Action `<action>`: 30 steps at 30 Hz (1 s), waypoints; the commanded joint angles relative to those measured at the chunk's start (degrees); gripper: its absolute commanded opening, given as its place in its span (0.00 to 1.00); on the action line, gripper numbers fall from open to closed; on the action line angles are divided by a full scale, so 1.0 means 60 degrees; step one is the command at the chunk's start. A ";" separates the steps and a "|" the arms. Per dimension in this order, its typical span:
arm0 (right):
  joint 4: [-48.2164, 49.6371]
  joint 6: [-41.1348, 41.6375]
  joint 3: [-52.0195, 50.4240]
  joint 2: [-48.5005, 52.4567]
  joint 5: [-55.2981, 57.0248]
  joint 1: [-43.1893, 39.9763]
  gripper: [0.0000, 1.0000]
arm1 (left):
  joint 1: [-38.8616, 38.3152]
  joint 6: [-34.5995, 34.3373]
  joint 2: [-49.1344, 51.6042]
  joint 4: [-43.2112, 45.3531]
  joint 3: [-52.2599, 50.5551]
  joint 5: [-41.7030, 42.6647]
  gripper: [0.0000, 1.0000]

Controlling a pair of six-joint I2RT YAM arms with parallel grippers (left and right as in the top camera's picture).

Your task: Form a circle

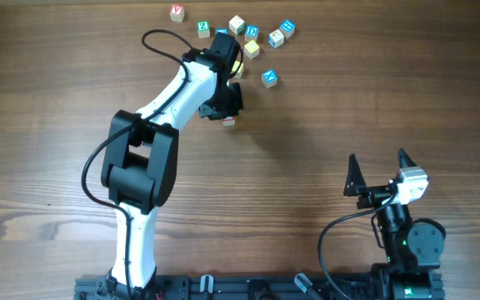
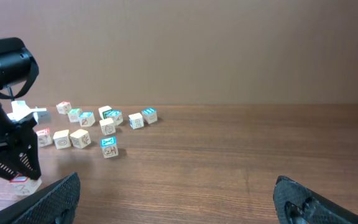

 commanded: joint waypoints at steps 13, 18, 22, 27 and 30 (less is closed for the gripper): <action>0.0047 -0.0087 -0.0011 0.0004 0.0168 -0.0040 1.00 | 0.0007 -0.0044 -0.1177 -0.0809 -0.0087 0.0087 0.25; 0.0051 -0.0087 -0.0011 0.0004 0.0168 -0.0040 1.00 | -0.0047 -0.0051 -0.1147 -0.0823 -0.0087 -0.0080 0.25; 0.0047 -0.0087 -0.0011 0.0004 0.0168 -0.0040 1.00 | -0.0127 -0.0055 -0.1129 -0.0994 -0.0135 -0.0342 0.24; 0.0051 -0.0084 -0.0011 0.0000 0.0168 -0.0040 1.00 | -0.0273 -0.0623 -0.1126 -0.0557 -0.0729 -0.0681 0.21; 0.0051 -0.0087 -0.0011 0.0004 0.0168 -0.0040 1.00 | -0.0404 -0.0736 -0.1126 0.0098 -0.1242 -0.0696 0.22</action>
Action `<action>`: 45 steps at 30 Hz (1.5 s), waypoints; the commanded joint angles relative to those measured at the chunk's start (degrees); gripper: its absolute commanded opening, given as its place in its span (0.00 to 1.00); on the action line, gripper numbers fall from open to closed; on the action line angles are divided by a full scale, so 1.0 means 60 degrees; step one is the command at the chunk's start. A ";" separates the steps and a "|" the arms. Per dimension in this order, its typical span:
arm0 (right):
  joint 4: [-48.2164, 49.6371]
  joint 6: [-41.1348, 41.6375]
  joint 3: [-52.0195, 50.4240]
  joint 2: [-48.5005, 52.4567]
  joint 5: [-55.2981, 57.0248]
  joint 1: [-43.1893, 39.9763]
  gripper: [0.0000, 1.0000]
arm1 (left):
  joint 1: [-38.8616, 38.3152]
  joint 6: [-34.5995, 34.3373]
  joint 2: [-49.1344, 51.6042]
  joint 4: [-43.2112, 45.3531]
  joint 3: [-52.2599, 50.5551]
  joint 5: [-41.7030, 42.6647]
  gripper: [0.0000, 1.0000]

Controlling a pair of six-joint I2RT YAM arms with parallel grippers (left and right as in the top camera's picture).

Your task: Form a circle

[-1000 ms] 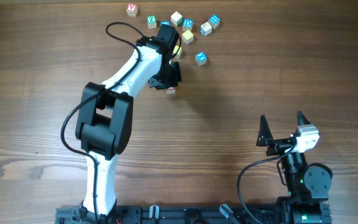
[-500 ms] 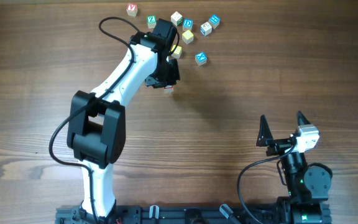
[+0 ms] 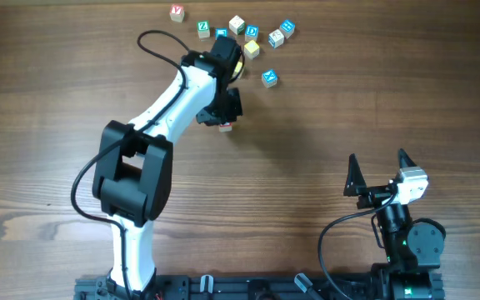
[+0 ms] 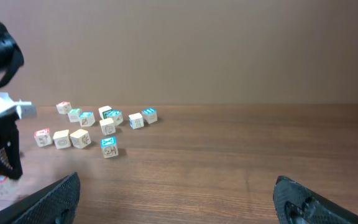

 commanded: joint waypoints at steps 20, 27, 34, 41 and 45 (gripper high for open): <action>0.0047 -0.0087 -0.0011 0.0004 0.0168 -0.0040 0.99 | -0.0204 -0.0696 -0.0153 0.1246 -0.0969 -0.0178 0.33; 0.0047 -0.0087 -0.0011 0.0004 0.0168 -0.0040 1.00 | -0.0204 -0.1206 -0.0153 0.1231 -0.0969 -0.0171 0.31; 0.0051 -0.0091 -0.0011 0.0004 0.0168 -0.0040 1.00 | -0.0204 -0.1891 -0.0153 0.1195 -0.0969 -0.0168 0.36; 0.0051 -0.0087 -0.0011 0.0004 0.0168 -0.0040 1.00 | -0.0200 -0.1880 -0.0153 0.1275 -0.0969 -0.0262 0.50; 0.0051 -0.0091 -0.0011 0.0004 0.0168 -0.0040 1.00 | -0.0204 -0.1880 -0.0153 0.1337 -0.0969 -0.0423 0.34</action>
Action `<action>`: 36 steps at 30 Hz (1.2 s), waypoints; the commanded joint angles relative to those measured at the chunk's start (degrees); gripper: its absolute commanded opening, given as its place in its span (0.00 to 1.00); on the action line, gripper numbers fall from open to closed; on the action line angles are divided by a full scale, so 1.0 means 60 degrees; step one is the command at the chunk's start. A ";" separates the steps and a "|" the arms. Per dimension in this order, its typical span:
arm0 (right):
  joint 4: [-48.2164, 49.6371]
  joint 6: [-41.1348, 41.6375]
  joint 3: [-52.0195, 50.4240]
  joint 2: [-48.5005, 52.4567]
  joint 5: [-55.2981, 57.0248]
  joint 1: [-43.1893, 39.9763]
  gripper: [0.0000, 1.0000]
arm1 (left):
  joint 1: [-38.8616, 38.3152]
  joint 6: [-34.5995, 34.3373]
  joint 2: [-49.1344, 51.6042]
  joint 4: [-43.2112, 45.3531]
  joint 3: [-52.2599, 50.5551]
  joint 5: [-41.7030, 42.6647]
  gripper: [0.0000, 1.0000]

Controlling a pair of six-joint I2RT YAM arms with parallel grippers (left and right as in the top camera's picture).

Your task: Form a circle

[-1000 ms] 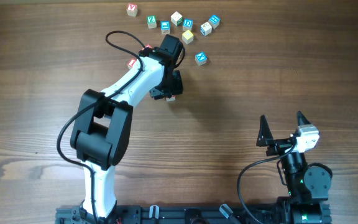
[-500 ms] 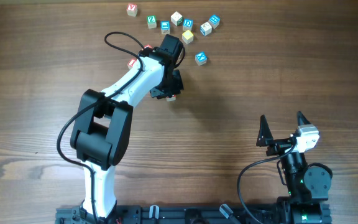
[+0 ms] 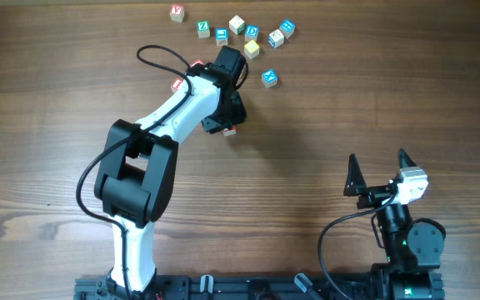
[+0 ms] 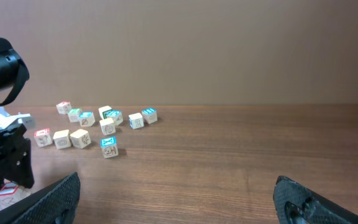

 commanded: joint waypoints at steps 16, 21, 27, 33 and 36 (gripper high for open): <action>0.0047 -0.0087 -0.0011 0.0004 0.0168 -0.0040 1.00 | -0.0036 -0.0029 -0.0146 -0.0168 -0.0080 -0.0288 0.70; 0.0047 -0.0087 -0.0011 0.0004 0.0168 -0.0040 1.00 | 0.0117 0.0561 -0.0251 -0.0051 0.0288 -0.0295 0.75; 0.0051 -0.0091 -0.0011 0.0004 0.0168 -0.0040 1.00 | 0.0940 0.0823 -0.0517 -0.0852 0.2674 -0.0288 0.04; 0.0047 -0.0087 -0.0011 0.0004 0.0168 -0.0040 1.00 | 0.1705 0.1279 -0.0448 0.0455 0.3293 -0.0423 0.04; 0.0051 -0.0087 -0.0011 0.0004 0.0168 -0.0040 1.00 | 0.1945 0.1282 -0.0193 0.1158 0.3271 -0.0685 0.04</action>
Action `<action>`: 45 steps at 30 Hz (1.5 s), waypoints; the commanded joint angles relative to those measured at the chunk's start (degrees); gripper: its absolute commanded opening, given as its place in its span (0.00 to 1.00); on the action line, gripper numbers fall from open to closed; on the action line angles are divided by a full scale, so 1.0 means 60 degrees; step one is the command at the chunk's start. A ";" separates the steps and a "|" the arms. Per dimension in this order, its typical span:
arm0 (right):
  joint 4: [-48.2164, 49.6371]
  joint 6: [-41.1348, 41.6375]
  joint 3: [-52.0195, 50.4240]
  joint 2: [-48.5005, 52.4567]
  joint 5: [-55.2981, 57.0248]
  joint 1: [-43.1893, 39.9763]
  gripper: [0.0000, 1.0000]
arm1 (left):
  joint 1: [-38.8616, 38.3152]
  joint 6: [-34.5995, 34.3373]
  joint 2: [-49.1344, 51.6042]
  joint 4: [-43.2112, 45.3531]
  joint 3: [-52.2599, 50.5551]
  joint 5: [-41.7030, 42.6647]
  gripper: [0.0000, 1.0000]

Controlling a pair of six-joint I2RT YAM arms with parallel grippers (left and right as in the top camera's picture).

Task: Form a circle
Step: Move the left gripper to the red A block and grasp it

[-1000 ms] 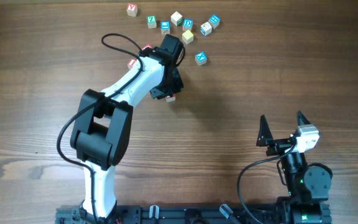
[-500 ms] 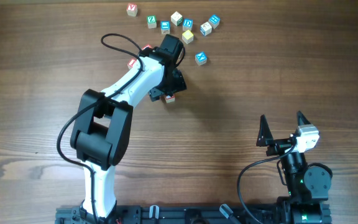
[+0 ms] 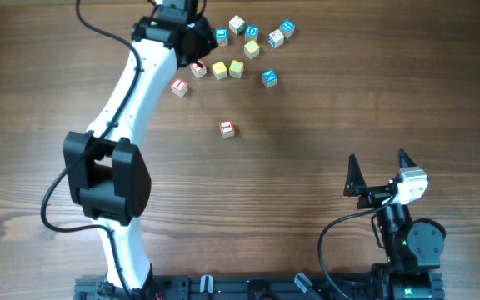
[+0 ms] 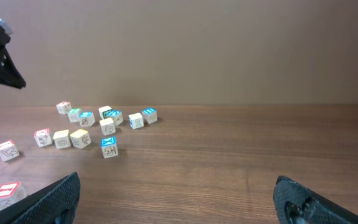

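Several small lettered cubes lie at the far side of the table. One red cube (image 3: 227,128) (image 4: 5,191) sits alone, nearest the middle. Another red cube (image 3: 179,86) (image 4: 6,150) lies to its far left. A row follows: a red cube (image 3: 197,69), a yellow cube (image 3: 219,69) and a yellow-green cube (image 3: 237,67). A blue cube (image 3: 269,77) (image 4: 109,147) sits right of them. My left gripper (image 3: 180,25) hangs over the cubes' far left end; its jaws do not show clearly. My right gripper (image 3: 381,177) (image 4: 179,202) stands open and empty near the front right.
More cubes form a cluster (image 3: 261,33) at the far edge, seen also as the cluster (image 4: 114,116) in the right wrist view. The left arm (image 3: 127,100) stretches diagonally across the left half of the table. Bare wood (image 3: 348,100) lies between the cubes and the right arm.
My left gripper was low over the lone red cube and is now at the table's far edge, well left of it. The red cube stays where it was. The right arm has not moved.
My left gripper stood over the red cube just below the cluster. The cube then lay slightly nearer the table's middle, the gripper still down on it. Later the gripper was still by the cube. Now the cube lies alone and the gripper is at the far edge.
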 commanded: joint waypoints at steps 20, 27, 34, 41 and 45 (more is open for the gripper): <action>0.0047 -0.0087 -0.0011 0.0004 0.0168 -0.0040 1.00 | 0.0273 0.0514 0.1963 0.1443 0.0025 -0.1002 0.08; 0.0051 -0.0087 -0.0011 0.0004 0.0168 -0.0040 1.00 | 0.0273 0.0510 0.2364 0.1523 0.0025 -0.1027 0.55; 0.0047 -0.0087 -0.0011 0.0004 0.0168 -0.0040 1.00 | 0.0273 0.0510 0.2605 0.1723 0.0025 -0.1024 0.49; 0.0047 -0.0087 -0.0011 0.0004 0.0168 -0.0040 1.00 | 0.0262 0.0506 0.2605 0.1515 0.0025 -0.1020 0.37; 0.0051 -0.0087 -0.0011 0.0004 0.0168 -0.0040 1.00 | 0.0266 0.0510 0.2605 0.1359 0.0025 -0.1024 0.39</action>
